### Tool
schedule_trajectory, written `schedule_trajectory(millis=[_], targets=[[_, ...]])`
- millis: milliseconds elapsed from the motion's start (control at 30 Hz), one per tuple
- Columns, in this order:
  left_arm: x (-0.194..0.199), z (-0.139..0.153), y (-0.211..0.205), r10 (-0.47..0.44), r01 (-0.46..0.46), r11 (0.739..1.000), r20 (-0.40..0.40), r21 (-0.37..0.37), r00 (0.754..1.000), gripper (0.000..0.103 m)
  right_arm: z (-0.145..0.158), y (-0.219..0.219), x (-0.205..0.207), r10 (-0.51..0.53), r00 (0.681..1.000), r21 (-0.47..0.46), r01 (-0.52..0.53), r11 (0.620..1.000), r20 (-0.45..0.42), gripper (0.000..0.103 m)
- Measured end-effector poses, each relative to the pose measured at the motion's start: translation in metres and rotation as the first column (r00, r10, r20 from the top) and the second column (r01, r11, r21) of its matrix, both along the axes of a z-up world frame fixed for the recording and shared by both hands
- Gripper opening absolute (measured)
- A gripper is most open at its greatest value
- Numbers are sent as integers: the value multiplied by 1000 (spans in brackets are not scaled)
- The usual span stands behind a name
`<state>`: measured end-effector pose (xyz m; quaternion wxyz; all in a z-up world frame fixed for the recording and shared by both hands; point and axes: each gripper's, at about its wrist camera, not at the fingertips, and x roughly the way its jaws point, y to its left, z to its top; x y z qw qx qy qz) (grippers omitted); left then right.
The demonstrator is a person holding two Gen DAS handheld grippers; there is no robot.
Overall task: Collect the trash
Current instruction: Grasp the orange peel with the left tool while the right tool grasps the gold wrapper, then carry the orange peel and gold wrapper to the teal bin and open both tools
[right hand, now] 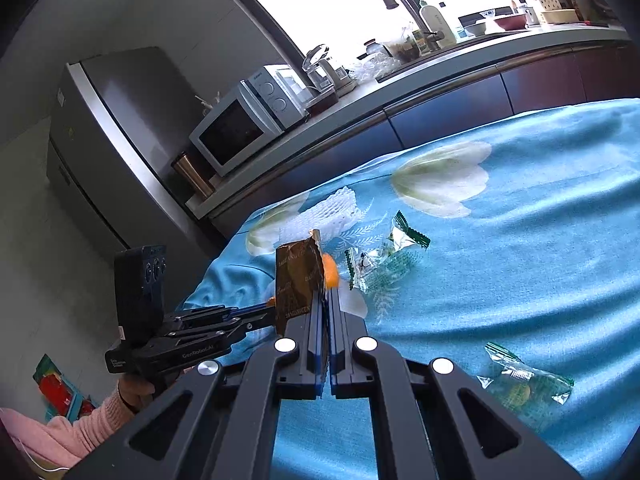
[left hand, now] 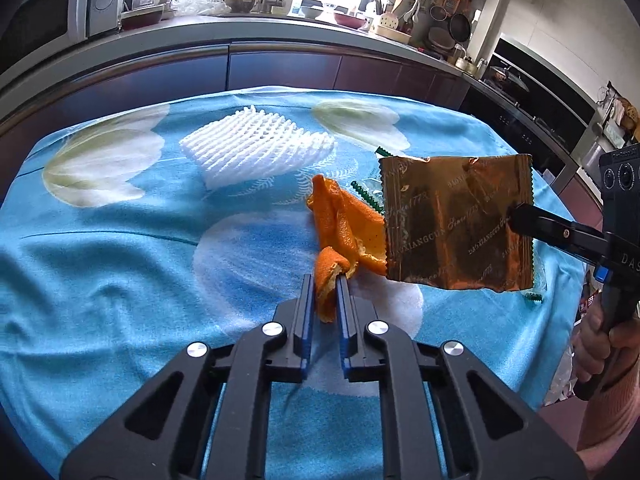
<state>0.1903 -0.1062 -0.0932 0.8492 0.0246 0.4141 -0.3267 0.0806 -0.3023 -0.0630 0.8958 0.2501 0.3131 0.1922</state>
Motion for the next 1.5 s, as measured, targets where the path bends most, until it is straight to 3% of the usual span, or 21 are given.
schedule_trajectory(millis=[467,633,733,900,967,1033,1067,1100,1500], targets=[[-50,31,73,137,-132,990,107,-50,985,7,15,42,7,102,994,23,-104,994,49,2],[-64,36,100,157,-151,987,111,-59,981,7,13,60,11,143,989,24,-145,989,44,2],[-65,24,106,146,-144,989,53,-44,988,10,12,69,13,158,987,20,-158,987,35,2],[-59,3,105,137,-137,991,15,-5,990,33,8,74,13,165,986,15,-165,986,21,2],[-57,-3,101,129,-129,992,3,3,992,33,6,74,12,164,986,12,-164,986,14,2],[-56,-4,99,116,-116,993,1,0,993,29,6,75,13,159,987,11,-159,987,7,2],[-55,-4,97,107,-107,994,-2,-5,994,17,5,75,14,156,988,11,-156,988,4,2],[-55,-4,96,99,-99,995,-9,-12,995,12,5,74,13,153,988,12,-153,988,3,2],[-73,20,127,201,-198,979,71,-50,977,7,15,87,17,185,982,28,-186,982,32,2]])
